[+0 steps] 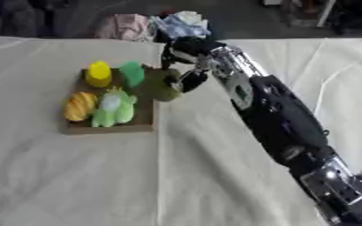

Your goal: Pick up objects on the table and place them in the box.

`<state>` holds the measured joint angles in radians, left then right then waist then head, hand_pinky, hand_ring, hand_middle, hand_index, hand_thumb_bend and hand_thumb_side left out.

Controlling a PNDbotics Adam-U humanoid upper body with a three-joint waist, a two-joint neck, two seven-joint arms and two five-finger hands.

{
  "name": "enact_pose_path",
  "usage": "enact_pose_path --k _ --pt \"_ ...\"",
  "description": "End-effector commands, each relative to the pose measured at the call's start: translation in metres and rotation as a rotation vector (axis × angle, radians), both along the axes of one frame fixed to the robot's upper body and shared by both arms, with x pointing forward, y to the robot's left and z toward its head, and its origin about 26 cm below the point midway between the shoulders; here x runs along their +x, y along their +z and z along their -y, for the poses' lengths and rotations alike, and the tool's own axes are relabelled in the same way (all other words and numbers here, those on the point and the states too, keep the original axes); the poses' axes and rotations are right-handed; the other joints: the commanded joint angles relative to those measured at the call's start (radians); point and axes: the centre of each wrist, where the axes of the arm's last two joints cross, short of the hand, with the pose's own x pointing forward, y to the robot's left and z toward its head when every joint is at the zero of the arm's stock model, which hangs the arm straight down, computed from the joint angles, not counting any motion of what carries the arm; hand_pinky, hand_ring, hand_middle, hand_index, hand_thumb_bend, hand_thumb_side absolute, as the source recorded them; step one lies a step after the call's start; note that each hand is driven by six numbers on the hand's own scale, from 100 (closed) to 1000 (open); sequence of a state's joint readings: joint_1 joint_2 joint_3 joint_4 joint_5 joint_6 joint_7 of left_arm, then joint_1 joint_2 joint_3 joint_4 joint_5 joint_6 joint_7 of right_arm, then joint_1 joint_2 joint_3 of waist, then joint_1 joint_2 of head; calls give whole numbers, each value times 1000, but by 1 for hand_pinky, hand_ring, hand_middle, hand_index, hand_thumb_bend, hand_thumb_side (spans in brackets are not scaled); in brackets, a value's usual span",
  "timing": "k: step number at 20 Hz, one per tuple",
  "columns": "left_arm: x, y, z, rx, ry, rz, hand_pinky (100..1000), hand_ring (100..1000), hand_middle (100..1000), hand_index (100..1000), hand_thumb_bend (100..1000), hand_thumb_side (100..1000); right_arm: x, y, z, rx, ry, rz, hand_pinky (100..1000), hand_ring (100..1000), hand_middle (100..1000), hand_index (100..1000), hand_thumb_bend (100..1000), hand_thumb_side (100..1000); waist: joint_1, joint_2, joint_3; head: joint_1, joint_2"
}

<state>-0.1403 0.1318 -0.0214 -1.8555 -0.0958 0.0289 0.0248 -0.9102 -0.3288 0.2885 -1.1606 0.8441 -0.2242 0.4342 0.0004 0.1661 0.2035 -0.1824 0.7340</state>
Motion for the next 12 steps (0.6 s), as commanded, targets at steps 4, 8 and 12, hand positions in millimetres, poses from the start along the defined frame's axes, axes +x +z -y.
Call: enact_pose_path --k 4,8,12 --pt "1 8 3 -1 -23 26 721 840 731 811 229 416 11 7 -20 26 -4 34 753 712 615 366 100 100 9 -21 14 -15 -11" --pt "1 9 4 -3 -27 29 721 840 731 811 229 416 16 -2 -23 25 -26 40 748 707 611 362 100 100 7 -16 23 -18 -14" --pt "2 9 4 -4 -30 31 721 840 731 811 229 416 18 -2 -25 37 -24 56 747 704 609 361 100 100 5 -15 26 -18 -14"
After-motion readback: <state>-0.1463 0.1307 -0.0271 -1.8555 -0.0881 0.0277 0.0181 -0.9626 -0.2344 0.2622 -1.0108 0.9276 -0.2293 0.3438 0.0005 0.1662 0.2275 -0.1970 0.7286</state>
